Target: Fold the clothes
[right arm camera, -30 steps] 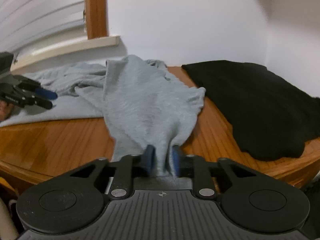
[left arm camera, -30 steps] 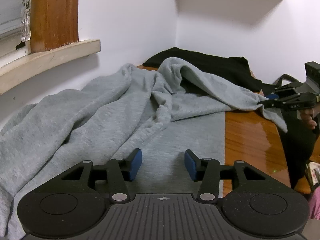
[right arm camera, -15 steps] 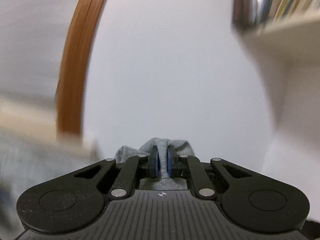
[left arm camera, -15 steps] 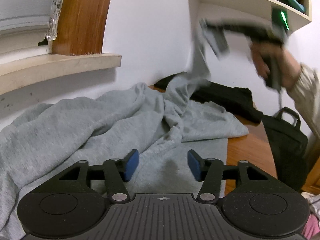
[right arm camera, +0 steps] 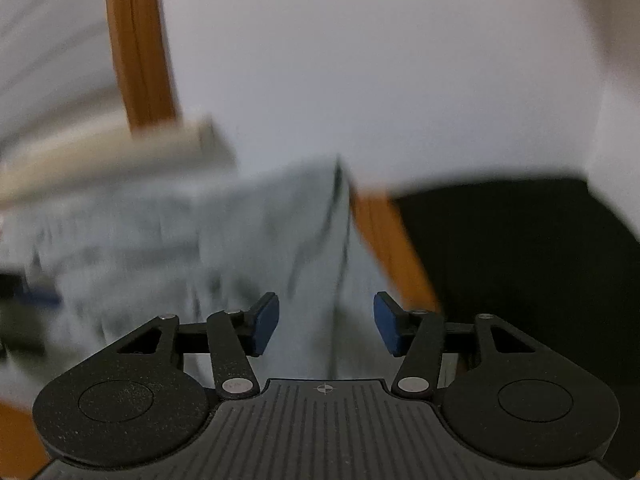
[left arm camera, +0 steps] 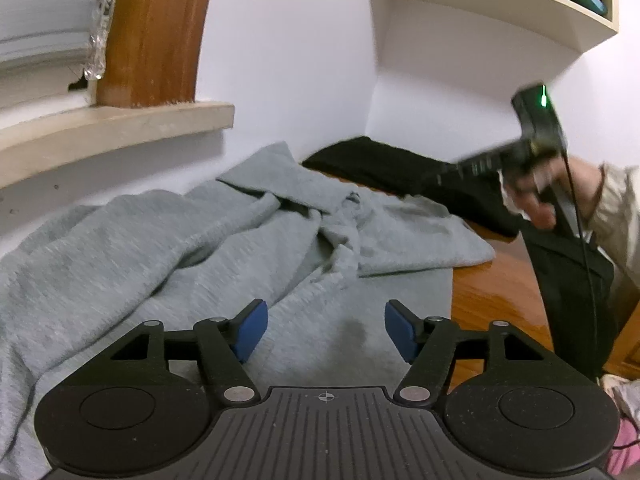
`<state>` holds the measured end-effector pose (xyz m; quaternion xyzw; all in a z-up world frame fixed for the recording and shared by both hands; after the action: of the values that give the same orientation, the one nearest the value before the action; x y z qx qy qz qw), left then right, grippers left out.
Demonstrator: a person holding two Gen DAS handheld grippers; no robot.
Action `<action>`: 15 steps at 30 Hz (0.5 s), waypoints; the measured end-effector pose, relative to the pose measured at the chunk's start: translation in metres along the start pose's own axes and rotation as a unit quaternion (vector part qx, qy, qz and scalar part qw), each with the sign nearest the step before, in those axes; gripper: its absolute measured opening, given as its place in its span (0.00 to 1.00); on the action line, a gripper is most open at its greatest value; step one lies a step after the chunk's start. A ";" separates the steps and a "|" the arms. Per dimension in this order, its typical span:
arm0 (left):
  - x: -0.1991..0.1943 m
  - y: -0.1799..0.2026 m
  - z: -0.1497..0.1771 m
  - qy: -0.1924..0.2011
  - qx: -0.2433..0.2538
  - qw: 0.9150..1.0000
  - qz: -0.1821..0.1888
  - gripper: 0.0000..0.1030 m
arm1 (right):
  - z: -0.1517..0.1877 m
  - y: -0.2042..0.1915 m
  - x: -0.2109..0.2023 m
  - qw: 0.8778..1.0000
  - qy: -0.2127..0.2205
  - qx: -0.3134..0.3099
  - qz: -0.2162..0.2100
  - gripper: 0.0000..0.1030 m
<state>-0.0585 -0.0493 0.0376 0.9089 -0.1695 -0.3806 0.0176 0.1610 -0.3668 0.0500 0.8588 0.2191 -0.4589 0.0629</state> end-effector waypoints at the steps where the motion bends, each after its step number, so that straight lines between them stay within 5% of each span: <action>1: 0.001 0.000 0.000 -0.005 0.000 1.000 0.003 0.68 | 0.008 0.001 0.005 1.000 -0.007 0.003 -0.008 0.45; 7: 0.002 0.003 0.002 -0.015 0.004 1.000 0.005 0.68 | 0.019 -0.010 0.019 0.999 -0.015 0.007 -0.048 0.45; 8: 0.001 0.002 0.003 -0.015 0.003 1.000 0.007 0.68 | 0.017 -0.013 0.020 0.999 -0.014 0.006 -0.051 0.37; 9: 0.001 0.002 0.003 -0.014 0.002 1.000 0.008 0.68 | 0.015 -0.016 0.021 0.999 -0.014 -0.002 -0.052 0.14; 10: 0.001 0.001 0.003 -0.014 0.001 1.000 0.009 0.68 | 0.012 -0.018 0.022 0.999 -0.014 -0.014 -0.051 0.05; 15: 0.001 0.001 0.002 -0.013 0.002 1.000 0.014 0.68 | -0.008 -0.027 0.014 0.998 0.013 -0.039 -0.048 0.02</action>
<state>-0.0597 -0.0504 0.0353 0.9012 -0.1836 -0.3922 0.0187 0.1623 -0.3361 0.0453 0.8502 0.2784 -0.4409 0.0715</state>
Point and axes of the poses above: each gripper's, at about its wrist camera, not at the fingertips, and x roughly the way its jaws point, y to its right, z to its underside, the point moved 1 cm from there along x, roughly the way its jaws point, and after that the axes turned 13 degrees about -y, right-handed, at the moved point
